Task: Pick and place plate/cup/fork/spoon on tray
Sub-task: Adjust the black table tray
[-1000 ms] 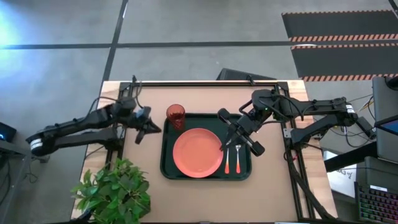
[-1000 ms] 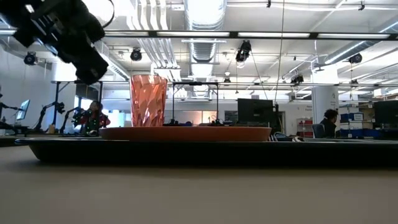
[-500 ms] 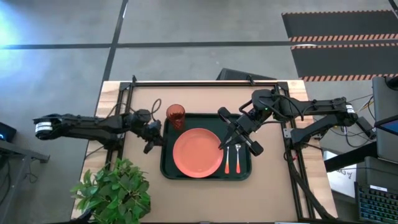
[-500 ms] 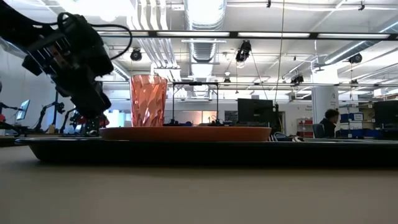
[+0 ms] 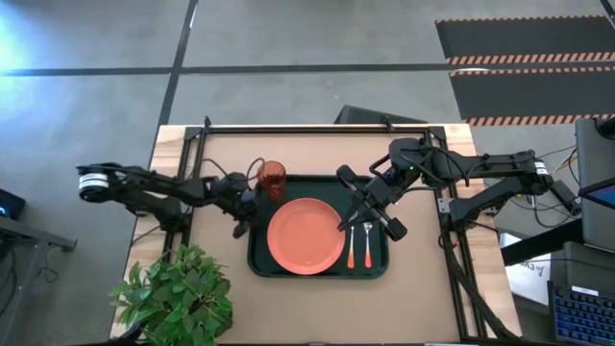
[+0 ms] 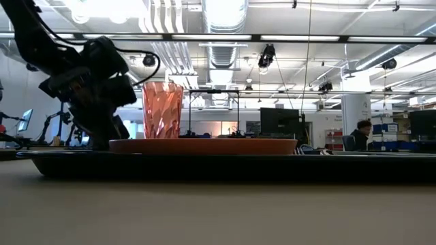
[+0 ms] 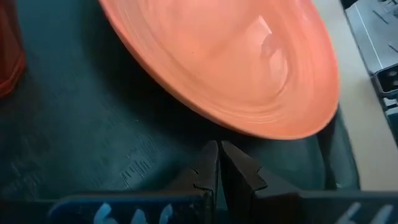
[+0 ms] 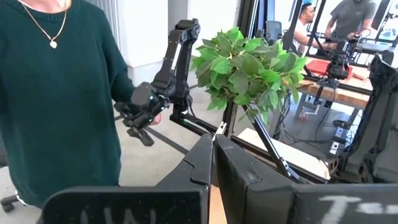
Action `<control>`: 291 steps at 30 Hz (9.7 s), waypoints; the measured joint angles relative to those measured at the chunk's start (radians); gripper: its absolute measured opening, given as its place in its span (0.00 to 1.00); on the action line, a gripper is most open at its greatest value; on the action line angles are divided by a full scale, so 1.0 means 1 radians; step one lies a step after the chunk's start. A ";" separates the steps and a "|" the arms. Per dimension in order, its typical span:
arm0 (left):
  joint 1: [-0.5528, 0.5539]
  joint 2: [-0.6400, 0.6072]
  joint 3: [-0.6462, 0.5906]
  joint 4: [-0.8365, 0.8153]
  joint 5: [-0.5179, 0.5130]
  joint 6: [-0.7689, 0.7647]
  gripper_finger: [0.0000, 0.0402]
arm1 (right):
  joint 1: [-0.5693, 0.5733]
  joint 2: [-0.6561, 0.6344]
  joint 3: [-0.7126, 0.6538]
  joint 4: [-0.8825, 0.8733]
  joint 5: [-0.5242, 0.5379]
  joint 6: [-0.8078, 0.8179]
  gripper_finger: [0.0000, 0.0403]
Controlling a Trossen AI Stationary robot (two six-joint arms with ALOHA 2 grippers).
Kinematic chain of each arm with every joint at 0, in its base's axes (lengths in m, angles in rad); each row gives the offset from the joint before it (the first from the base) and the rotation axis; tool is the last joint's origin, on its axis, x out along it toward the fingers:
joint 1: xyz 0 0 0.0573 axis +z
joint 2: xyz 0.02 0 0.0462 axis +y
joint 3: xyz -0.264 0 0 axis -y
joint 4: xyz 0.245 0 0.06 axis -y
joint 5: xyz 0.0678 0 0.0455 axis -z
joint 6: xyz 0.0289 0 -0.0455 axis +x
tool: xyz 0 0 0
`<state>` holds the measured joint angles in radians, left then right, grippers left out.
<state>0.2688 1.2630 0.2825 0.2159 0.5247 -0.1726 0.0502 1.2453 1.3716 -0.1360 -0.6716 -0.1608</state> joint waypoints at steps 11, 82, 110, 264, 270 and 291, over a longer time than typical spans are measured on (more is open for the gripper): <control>-0.055 0.130 0.018 0.081 -0.015 -0.013 0.00 | 0.011 0.000 0.000 0.019 0.000 0.002 0.02; -0.112 -1.025 0.333 -0.663 -0.198 0.293 0.00 | -0.221 -0.434 -0.068 -0.603 0.264 -0.151 0.02; -0.113 -1.252 -0.236 -0.052 -0.123 0.060 0.00 | -0.221 -1.102 -0.988 -0.061 0.347 0.206 0.02; -0.112 -1.089 -0.066 -0.053 -0.175 0.179 0.00 | -0.635 0.423 -0.451 -0.038 0.452 0.206 0.02; -0.112 -1.089 -0.071 -0.052 -0.175 0.179 0.00 | -0.613 0.415 -0.452 -0.036 0.459 0.226 0.02; -0.112 -1.089 -0.075 -0.051 -0.167 0.179 0.00 | -0.593 0.375 -0.453 -0.037 0.459 0.212 0.02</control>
<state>0.1566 0.1741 0.2076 0.1646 0.3581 0.0063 -0.5430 1.6203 0.9184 -0.1734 -0.2131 0.0512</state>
